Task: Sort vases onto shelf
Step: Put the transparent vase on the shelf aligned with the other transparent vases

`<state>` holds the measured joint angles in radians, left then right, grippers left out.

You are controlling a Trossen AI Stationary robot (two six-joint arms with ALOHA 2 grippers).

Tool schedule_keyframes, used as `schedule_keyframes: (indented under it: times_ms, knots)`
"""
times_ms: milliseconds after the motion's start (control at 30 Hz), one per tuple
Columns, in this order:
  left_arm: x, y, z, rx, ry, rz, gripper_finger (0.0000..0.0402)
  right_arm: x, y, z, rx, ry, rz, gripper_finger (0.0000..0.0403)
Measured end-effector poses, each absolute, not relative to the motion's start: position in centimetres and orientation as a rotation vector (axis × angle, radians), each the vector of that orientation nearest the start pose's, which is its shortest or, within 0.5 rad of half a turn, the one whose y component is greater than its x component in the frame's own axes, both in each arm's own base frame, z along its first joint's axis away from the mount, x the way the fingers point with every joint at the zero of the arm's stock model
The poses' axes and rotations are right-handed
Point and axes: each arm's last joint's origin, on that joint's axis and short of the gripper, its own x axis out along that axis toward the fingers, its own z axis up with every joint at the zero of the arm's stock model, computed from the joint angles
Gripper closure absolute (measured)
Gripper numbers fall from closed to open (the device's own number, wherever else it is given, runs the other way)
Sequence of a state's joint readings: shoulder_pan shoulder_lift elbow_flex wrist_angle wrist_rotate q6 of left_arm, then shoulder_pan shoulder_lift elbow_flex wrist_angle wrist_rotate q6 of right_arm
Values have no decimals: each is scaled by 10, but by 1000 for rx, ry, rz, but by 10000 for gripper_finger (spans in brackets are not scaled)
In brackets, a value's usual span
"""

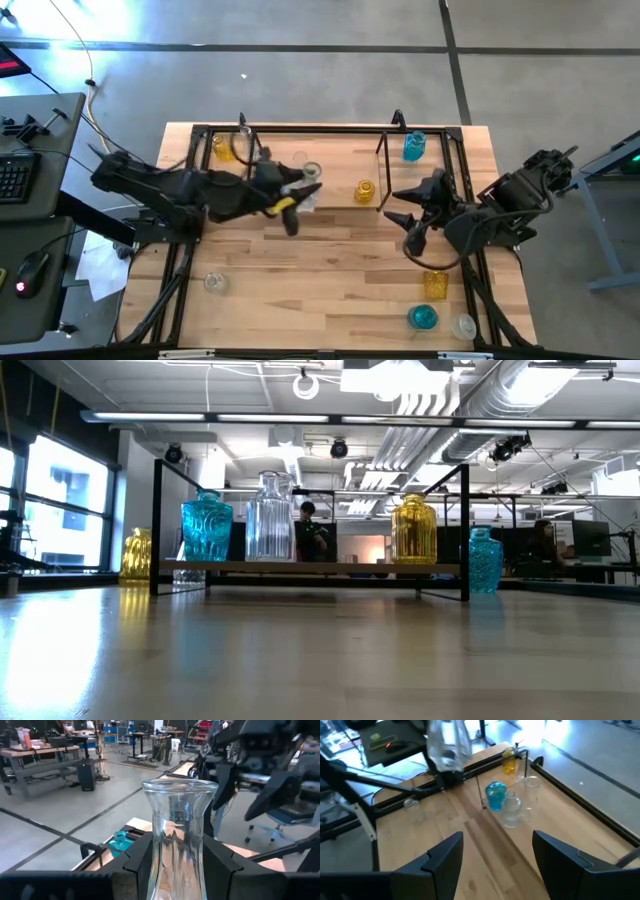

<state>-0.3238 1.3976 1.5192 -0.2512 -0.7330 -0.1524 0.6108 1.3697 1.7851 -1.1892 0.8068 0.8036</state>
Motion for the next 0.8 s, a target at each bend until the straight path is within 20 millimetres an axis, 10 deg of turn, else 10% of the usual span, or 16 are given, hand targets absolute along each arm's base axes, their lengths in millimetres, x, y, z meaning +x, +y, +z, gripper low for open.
schedule_keyframes:
  times_ms: [333,800]
  knots:
    - [341,-72,415,-111,37,412,284,203,116,452,208,508,-357,181]
    - [341,-65,419,-76,40,318,284,219,100,457,248,437,-428,181]
